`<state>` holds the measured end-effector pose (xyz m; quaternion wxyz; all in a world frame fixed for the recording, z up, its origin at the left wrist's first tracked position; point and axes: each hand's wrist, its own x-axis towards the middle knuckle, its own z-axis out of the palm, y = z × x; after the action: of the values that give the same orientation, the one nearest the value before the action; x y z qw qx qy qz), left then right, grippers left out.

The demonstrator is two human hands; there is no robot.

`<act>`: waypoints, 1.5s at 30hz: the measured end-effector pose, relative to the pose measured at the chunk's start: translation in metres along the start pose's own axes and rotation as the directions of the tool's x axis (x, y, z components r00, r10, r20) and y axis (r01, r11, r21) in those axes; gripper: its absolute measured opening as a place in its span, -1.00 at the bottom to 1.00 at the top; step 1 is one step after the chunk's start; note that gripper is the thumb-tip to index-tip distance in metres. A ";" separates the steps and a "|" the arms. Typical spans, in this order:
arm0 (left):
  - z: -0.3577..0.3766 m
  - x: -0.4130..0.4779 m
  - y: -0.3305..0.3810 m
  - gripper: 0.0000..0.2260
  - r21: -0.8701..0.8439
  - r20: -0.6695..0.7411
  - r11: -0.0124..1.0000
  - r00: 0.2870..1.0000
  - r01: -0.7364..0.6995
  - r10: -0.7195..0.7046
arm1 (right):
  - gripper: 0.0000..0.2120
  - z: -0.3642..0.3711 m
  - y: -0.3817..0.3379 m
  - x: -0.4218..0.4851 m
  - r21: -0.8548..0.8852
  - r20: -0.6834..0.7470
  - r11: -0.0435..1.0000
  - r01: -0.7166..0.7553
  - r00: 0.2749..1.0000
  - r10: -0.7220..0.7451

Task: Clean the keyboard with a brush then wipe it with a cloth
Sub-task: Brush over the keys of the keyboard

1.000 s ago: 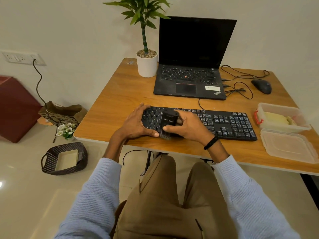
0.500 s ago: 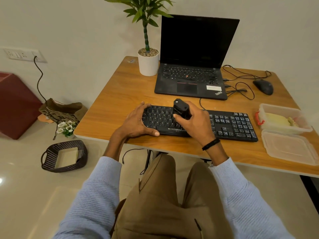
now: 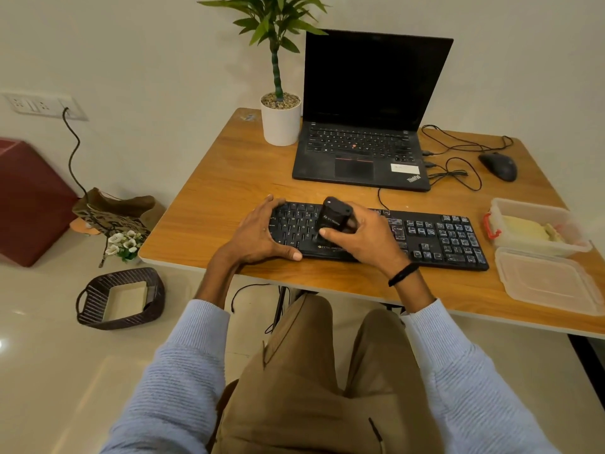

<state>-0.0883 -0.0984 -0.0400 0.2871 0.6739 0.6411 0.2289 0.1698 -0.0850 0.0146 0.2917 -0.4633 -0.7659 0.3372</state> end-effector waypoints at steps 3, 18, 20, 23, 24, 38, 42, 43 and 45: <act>0.000 0.000 -0.001 0.26 0.001 0.000 1.000 1.000 -0.005 0.005 | -0.43 0.001 0.003 0.003 0.027 0.218 0.998 -0.064 0.974 0.056; 0.002 0.000 -0.004 0.26 -0.007 0.000 1.000 1.000 0.000 0.000 | -0.55 -0.006 -0.001 -0.001 -0.101 -0.059 0.995 0.007 0.998 -0.013; 0.001 0.000 -0.004 0.26 -0.004 0.000 1.000 1.000 -0.001 0.001 | -0.53 -0.005 -0.003 -0.004 -0.108 0.128 0.994 0.008 0.992 0.006; 0.001 0.001 -0.002 0.25 -0.002 0.005 1.000 1.000 0.006 -0.006 | -0.55 -0.005 0.000 -0.005 -0.072 -0.021 0.997 0.021 1.000 -0.023; 0.001 0.001 -0.002 0.26 -0.003 0.007 1.000 1.000 0.010 -0.010 | -0.56 -0.006 0.002 -0.005 -0.075 -0.075 0.997 0.022 0.997 -0.028; 0.014 -0.008 0.026 0.38 -0.098 -0.089 0.992 0.992 0.081 -0.089 | -0.57 -0.024 0.013 0.000 -0.061 -0.038 0.998 -0.008 0.999 0.006; 0.035 -0.020 0.040 0.33 -0.089 -0.332 0.990 0.934 0.110 -0.134 | -0.62 -0.026 0.013 0.009 -0.062 -0.096 0.998 -0.004 0.995 -0.002; 0.038 -0.022 0.040 0.31 -0.086 -0.361 0.990 0.922 0.115 -0.138 | -0.61 -0.024 0.012 0.012 -0.044 -0.013 0.999 0.003 1.000 -0.003; 0.040 -0.023 0.039 0.30 -0.057 -0.371 0.991 0.919 0.119 -0.132 | -0.59 -0.021 0.012 0.017 -0.054 0.032 0.999 -0.002 0.999 0.004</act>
<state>-0.0340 -0.1259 -0.0413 0.1850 0.5707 0.7220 0.3446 0.1850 -0.0607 0.0203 0.2662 -0.4668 -0.7786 0.3241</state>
